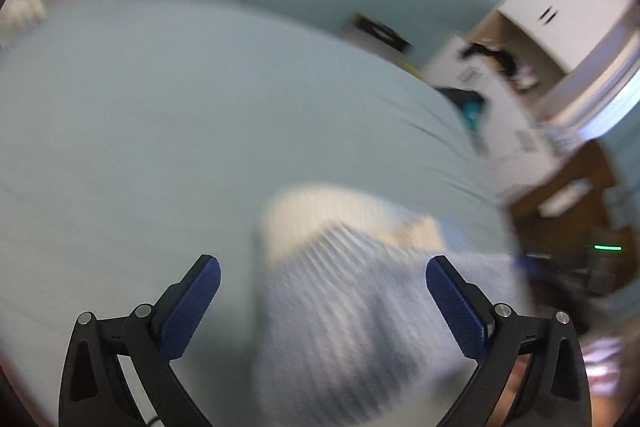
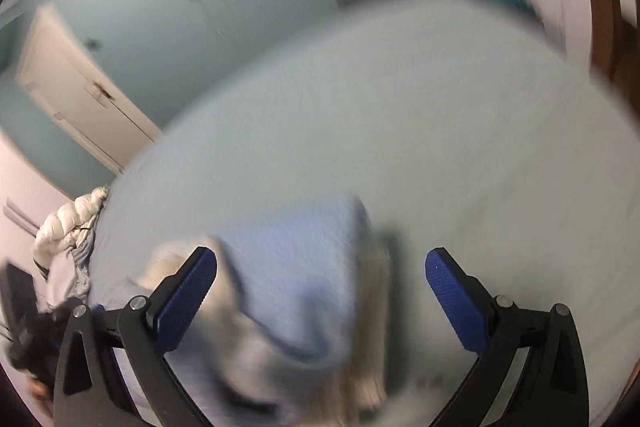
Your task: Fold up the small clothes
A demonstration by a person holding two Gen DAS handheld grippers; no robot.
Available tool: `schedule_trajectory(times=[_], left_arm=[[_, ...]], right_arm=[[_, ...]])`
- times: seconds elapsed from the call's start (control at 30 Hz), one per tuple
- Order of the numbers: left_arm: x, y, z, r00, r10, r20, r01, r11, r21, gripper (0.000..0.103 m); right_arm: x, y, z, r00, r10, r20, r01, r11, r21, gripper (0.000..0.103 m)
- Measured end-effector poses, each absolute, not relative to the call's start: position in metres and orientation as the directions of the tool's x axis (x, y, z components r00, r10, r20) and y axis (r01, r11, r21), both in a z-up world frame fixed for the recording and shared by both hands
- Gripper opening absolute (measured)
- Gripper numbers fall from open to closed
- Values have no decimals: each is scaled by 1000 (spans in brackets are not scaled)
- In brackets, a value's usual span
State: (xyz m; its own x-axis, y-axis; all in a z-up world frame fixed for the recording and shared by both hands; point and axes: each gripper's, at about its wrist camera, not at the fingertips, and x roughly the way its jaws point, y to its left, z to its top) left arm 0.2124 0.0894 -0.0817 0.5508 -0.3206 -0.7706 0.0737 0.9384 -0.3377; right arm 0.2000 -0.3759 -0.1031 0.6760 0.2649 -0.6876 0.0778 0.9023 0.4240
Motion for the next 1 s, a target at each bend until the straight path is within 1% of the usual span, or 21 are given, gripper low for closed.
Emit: schedule_trajectory(times=[0.03, 0.07, 0.13, 0.17, 0.2, 0.23, 0.27, 0.3, 0.33, 0.37, 0.4, 0.5, 0.53, 0.57, 0.6, 0.63, 0.67, 0.77, 0.83, 0.9, 1.0], left_arm=[[206, 81, -74, 595, -225, -772, 66, 970, -233, 103], [199, 66, -67, 641, -134, -756, 66, 991, -119, 103], [186, 38, -66, 713, -27, -700, 78, 996, 41, 103], [182, 25, -73, 729, 38, -684, 56, 992, 114, 103], [181, 17, -84, 720, 99, -687, 26, 985, 169, 103], [182, 8, -99, 697, 123, -706, 23, 981, 194, 103], [183, 1, -109, 682, 114, -723, 37, 981, 189, 103], [183, -3, -117, 691, 103, -716, 29, 985, 171, 103], [179, 0, -123, 704, 96, -703, 17, 988, 152, 103], [177, 3, -127, 713, 75, -697, 14, 993, 121, 103], [180, 5, -130, 702, 45, -711, 21, 996, 83, 103], [200, 2, -138, 631, -19, -775, 19, 1000, -9, 103], [203, -1, -140, 627, -14, -779, 15, 1000, -6, 103], [205, -2, -144, 630, 7, -777, 13, 1000, 19, 103], [205, -4, -147, 638, 31, -770, 16, 998, 53, 103], [205, -8, -150, 643, 43, -765, 21, 997, 74, 103], [204, -9, -152, 644, 44, -764, 22, 997, 76, 103], [203, -5, -147, 647, 2, -762, 14, 1000, 14, 103], [197, 0, -132, 649, 5, -761, 24, 999, 27, 103], [187, -3, -104, 653, 59, -755, 38, 993, 110, 103], [167, -8, -53, 695, 81, -714, 69, 982, 178, 103]], right_arm=[[188, -365, -88, 723, 262, -639, 10, 921, 389, 102], [177, -359, -80, 751, 251, -611, -35, 939, 343, 102], [166, -332, -80, 790, 223, -572, -94, 965, 246, 102], [176, -317, -91, 789, 216, -575, -115, 972, 206, 102], [175, -311, -96, 776, 213, -594, -130, 975, 179, 102], [178, -305, -109, 750, 210, -628, -144, 977, 155, 102], [199, -302, -128, 704, 206, -679, -158, 978, 133, 102], [198, -302, -142, 689, 208, -694, -166, 978, 128, 102], [204, -282, -151, 688, 196, -698, -163, 980, 115, 102], [198, -285, -159, 701, 212, -681, -174, 977, 125, 102], [197, -296, -166, 712, 243, -659, -181, 970, 163, 102], [214, -299, -177, 664, 290, -689, -181, 957, 228, 102], [212, -294, -178, 652, 294, -699, -182, 956, 232, 102], [214, -298, -179, 646, 290, -707, -180, 957, 228, 102], [208, -273, -174, 644, 281, -712, -177, 960, 219, 102], [202, -270, -171, 645, 269, -715, -171, 963, 208, 102], [195, -245, -162, 651, 257, -714, -167, 967, 195, 102], [175, -216, -167, 663, 238, -710, -144, 971, 191, 102], [179, -208, -160, 604, 255, -755, -121, 966, 229, 102], [186, -217, -133, 493, 266, -828, -70, 961, 267, 102], [162, -249, -75, 500, 279, -820, 41, 938, 345, 102]])
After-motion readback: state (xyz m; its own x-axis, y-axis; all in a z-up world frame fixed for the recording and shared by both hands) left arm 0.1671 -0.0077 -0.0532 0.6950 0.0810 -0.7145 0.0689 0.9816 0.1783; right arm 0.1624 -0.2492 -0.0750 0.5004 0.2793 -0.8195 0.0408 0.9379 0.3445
